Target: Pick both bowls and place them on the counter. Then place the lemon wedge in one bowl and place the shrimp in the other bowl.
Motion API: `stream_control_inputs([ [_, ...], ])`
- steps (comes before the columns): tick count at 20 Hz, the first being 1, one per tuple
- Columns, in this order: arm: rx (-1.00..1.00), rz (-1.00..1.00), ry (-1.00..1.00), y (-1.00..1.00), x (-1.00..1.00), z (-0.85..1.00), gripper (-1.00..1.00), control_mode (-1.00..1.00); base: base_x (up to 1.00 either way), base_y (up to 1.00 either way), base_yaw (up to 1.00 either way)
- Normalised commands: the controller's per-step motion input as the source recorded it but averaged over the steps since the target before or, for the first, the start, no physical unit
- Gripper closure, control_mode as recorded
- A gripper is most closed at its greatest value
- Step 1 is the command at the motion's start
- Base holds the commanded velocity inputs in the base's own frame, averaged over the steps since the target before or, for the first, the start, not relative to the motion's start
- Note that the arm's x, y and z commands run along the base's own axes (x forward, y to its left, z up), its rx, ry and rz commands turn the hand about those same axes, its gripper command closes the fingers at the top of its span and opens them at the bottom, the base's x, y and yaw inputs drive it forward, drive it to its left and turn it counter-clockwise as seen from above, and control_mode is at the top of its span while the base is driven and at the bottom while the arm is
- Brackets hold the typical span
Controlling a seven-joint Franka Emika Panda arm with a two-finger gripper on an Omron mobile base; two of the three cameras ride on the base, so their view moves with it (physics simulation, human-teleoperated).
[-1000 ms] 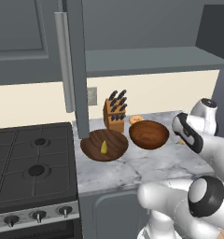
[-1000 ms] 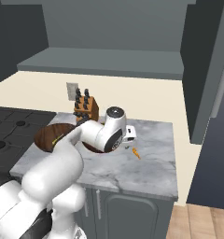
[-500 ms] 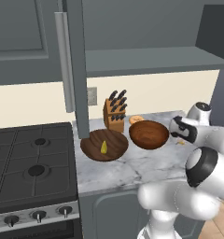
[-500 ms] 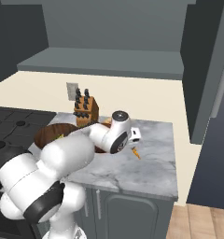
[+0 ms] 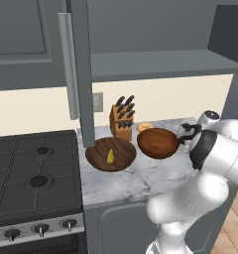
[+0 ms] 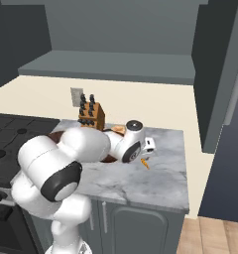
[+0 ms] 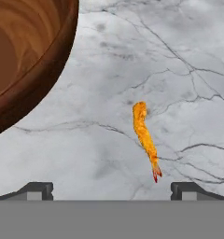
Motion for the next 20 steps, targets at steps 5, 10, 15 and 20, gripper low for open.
stream_control_inputs([
  [5,0.0,0.0,0.04,-0.2,0.17,-0.17,-1.0,-1.0,0.0,0.0,0.0],
  [10,0.0,0.0,0.01,-0.17,0.13,-0.16,-1.0,-1.0,0.0,0.0,0.0],
  [15,0.0,0.0,0.0,-0.04,0.06,-0.19,-1.0,-1.0,0.0,0.0,0.0],
  [20,0.0,0.0,0.0,0.0,0.11,-0.17,-1.0,-1.0,0.0,0.0,0.0],
])
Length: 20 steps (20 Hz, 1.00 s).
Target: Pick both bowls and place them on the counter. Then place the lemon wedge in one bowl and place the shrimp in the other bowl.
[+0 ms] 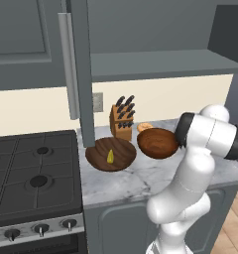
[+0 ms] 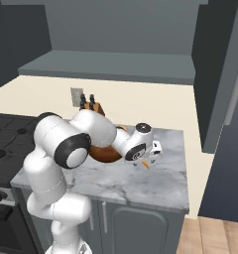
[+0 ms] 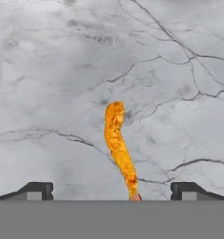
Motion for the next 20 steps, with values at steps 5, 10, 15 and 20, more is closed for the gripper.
stream_control_inputs([
  [5,0.0,0.0,0.02,0.0,0.19,-0.12,-1.0,-1.0,0.0,0.0,0.0],
  [10,0.0,0.0,0.04,0.0,0.25,-0.13,-1.0,-1.0,0.0,0.0,0.0],
  [15,0.0,0.0,0.05,0.0,0.17,-0.17,-1.0,-1.0,0.0,0.0,0.0],
  [20,0.0,0.0,0.05,-0.06,0.14,-0.22,-1.0,-1.0,0.0,0.0,0.0],
])
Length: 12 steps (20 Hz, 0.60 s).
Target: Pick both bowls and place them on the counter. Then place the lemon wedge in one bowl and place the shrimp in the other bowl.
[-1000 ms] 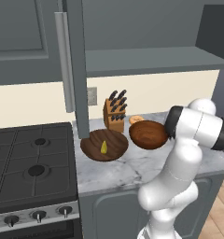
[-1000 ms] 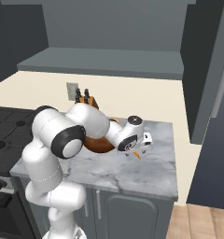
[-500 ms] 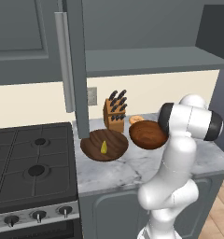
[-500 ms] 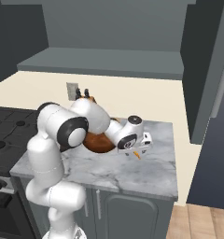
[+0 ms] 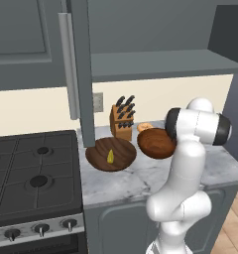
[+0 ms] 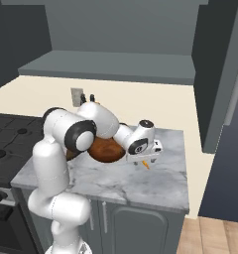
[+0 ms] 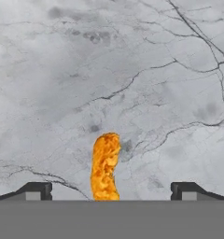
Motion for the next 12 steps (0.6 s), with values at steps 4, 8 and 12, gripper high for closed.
stream_control_inputs([
  [4,0.0,0.01,0.02,0.0,0.0,-0.26,1.0,-1.0,0.0,0.0,0.0],
  [8,0.0,0.02,0.02,0.0,-0.07,-0.34,1.0,-1.0,0.0,0.0,0.0],
  [12,0.0,0.02,0.0,0.0,-0.14,-0.38,1.0,-1.0,0.0,0.0,0.0],
])
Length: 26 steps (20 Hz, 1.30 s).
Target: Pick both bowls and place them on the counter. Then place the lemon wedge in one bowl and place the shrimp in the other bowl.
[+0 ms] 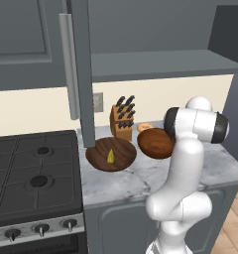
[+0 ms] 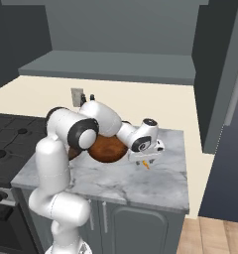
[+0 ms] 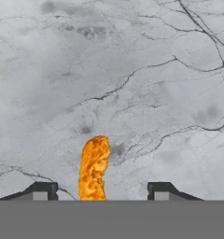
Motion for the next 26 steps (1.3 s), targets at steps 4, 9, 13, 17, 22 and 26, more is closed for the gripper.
stream_control_inputs([
  [4,0.0,0.03,0.0,-0.01,-0.09,-0.36,1.0,-1.0,0.0,0.0,0.0],
  [9,0.0,0.04,0.0,0.0,-0.17,-0.35,1.0,-1.0,0.0,0.0,0.0],
  [13,0.0,0.04,0.0,0.11,-0.26,-0.25,1.0,-1.0,0.0,0.0,0.0],
  [17,0.0,0.03,0.0,0.08,-0.26,-0.12,1.0,-1.0,0.0,0.0,0.0],
  [22,0.0,0.06,0.0,0.02,-0.36,0.18,1.0,-1.0,0.0,0.0,0.0],
  [26,0.0,0.05,0.0,0.07,-0.39,0.22,1.0,-1.0,0.0,0.0,0.0],
])
